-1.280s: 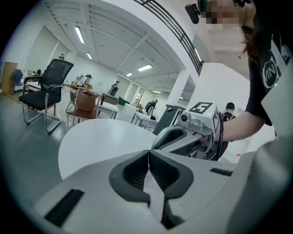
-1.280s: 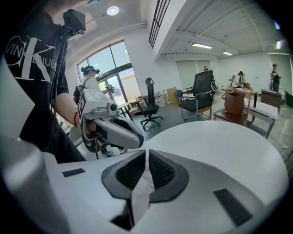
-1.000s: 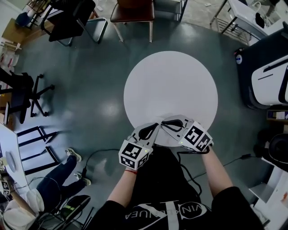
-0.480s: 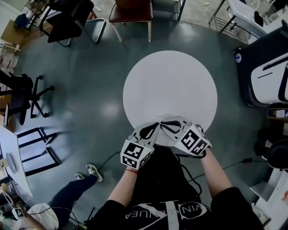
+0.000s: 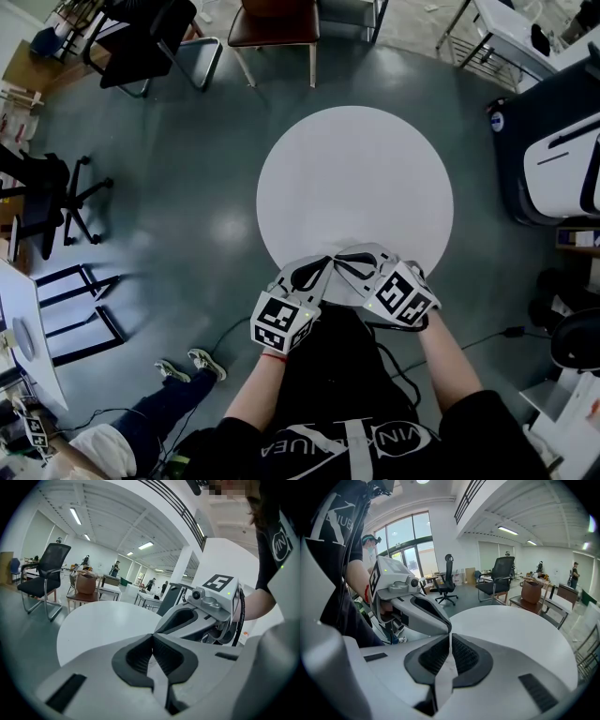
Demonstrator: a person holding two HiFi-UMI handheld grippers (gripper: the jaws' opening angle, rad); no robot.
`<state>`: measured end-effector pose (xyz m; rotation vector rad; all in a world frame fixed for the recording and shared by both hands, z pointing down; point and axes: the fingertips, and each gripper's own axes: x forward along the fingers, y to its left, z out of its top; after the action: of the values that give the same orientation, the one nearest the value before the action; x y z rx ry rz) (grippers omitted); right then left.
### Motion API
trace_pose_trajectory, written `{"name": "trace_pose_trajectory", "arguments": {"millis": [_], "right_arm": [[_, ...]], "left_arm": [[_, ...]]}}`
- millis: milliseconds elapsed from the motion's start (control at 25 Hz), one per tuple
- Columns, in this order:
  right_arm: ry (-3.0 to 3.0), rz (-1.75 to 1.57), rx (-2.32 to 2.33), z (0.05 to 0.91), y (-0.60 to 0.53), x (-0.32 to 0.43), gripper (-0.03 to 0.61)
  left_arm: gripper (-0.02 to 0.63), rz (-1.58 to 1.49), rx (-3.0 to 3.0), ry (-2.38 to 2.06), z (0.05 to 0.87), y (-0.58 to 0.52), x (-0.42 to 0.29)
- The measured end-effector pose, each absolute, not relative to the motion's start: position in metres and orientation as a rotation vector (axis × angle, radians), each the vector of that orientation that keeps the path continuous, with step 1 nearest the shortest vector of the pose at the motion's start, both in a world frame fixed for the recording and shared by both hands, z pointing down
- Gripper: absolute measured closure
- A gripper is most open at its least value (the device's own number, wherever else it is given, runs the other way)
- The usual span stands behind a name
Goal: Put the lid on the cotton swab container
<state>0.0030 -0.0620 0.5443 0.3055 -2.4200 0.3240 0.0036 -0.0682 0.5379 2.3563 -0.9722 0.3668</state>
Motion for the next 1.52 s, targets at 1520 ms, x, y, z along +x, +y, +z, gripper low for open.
{"name": "trace_pose_trajectory", "arguments": {"millis": [1520], "right_arm": [[-2.475, 0.32, 0.452, 0.527, -0.062, 0.003, 0.575]], "left_arm": [[0.604, 0.172, 2.34, -0.926, 0.516, -0.076, -0.002]]}}
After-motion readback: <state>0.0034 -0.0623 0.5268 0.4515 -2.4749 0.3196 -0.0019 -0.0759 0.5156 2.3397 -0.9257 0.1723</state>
